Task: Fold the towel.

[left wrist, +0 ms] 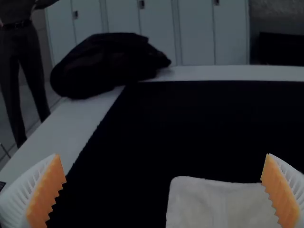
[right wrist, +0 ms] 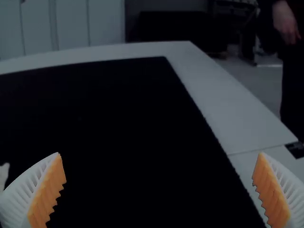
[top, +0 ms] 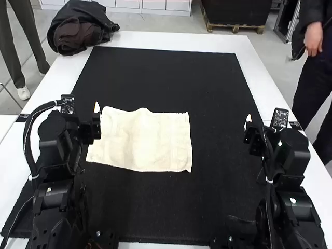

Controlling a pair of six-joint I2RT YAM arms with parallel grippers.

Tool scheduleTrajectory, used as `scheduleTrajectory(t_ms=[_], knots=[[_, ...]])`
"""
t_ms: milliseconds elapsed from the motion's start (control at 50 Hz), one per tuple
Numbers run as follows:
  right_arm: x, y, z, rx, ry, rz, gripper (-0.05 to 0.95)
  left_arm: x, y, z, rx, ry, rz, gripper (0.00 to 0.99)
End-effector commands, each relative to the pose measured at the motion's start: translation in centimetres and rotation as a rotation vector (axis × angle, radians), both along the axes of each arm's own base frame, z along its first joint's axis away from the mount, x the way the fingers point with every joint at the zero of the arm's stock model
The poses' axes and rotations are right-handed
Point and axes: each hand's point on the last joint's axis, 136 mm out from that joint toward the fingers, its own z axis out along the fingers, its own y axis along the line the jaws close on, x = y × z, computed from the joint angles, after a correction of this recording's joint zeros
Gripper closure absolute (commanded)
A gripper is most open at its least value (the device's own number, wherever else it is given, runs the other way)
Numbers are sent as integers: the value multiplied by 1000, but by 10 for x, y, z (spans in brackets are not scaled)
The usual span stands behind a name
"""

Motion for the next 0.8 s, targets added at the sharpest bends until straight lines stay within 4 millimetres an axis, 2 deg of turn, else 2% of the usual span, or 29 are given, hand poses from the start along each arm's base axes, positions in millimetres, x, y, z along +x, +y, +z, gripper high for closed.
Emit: scheduleTrajectory(t_ms=[0,140,320,520,580,640,700,780], knots=[[0,-2,3,4,-17,-5,-10,0,2,1,-3,-9,11,28],[0,-2,8,-3,-40,-4,-10,0,2,2,4,-14,12,28],[0,-2,17,-65,-66,-4,-8,-1,4,10,114,-28,25,38],[0,-2,26,-144,-95,-4,-2,-2,6,15,128,-43,36,38],[0,-2,35,-169,-126,-4,2,-3,6,22,132,-72,42,38],[-2,3,51,-182,-195,19,5,-6,12,39,141,-137,82,38],[-6,7,77,-194,-289,31,16,-11,15,58,154,-211,113,38],[-13,12,104,-199,-330,56,20,-17,16,76,164,-274,130,39]])
